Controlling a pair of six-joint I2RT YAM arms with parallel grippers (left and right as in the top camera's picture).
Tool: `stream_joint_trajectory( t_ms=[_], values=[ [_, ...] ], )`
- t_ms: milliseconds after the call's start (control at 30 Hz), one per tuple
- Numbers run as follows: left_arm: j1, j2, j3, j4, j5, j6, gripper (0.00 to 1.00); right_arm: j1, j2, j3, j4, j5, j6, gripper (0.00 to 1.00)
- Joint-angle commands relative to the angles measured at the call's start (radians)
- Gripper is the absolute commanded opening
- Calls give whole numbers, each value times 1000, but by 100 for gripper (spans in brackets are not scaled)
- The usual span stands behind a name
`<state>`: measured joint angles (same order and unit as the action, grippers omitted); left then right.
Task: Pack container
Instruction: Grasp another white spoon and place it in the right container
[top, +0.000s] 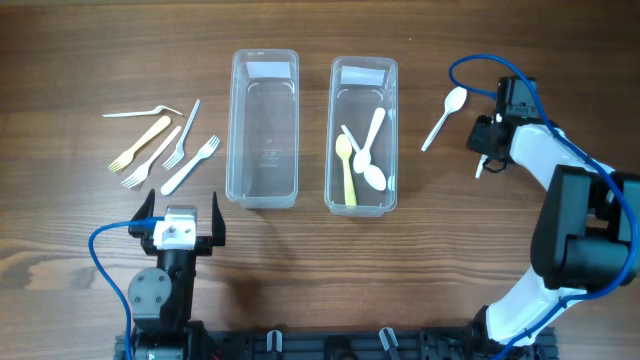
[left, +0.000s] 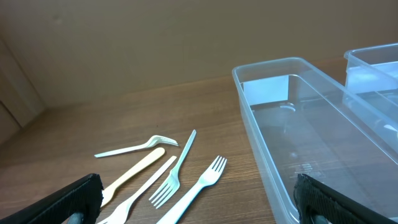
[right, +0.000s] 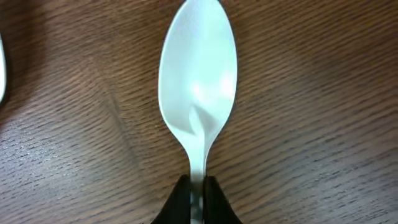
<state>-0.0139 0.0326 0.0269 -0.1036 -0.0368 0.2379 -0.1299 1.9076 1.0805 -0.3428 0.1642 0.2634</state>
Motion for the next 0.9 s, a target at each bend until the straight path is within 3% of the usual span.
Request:
stream_joint_trajectory(
  t_ms=[0, 133, 267, 367, 433, 633, 700, 733, 767, 867],
  values=[
    [-3, -5, -6, 5, -5, -9, 100, -3, 23, -1, -21, -9, -2, 4],
    [-3, -5, -6, 5, -6, -9, 100, -2, -145, 1, -62, -34, -21, 4],
    [-3, -5, -6, 5, -6, -9, 100, 46, -494, 0, -107, -230, -56, 4],
    [-3, -5, -6, 5, -5, -9, 100, 156, -634, 0, -112, -383, -55, 4],
    [-3, -5, -6, 5, -6, -9, 100, 261, -634, -8, -84, -491, -18, 4],
    [-3, -5, -6, 5, -6, -9, 100, 406, -446, -28, -41, -461, 28, 4],
    [-3, -5, -6, 4, -6, -9, 100, 413, -392, -28, -13, -558, 28, 34],
    [-3, -5, -6, 4, -6, -9, 100, 413, -384, -28, 5, -599, 28, 39],
    [-3, -5, -6, 5, -6, -9, 100, 413, -383, -28, 27, -639, 28, 51],
    [-3, -5, -6, 5, -6, -9, 100, 412, -402, -16, 67, -678, 53, 53]
  ],
)
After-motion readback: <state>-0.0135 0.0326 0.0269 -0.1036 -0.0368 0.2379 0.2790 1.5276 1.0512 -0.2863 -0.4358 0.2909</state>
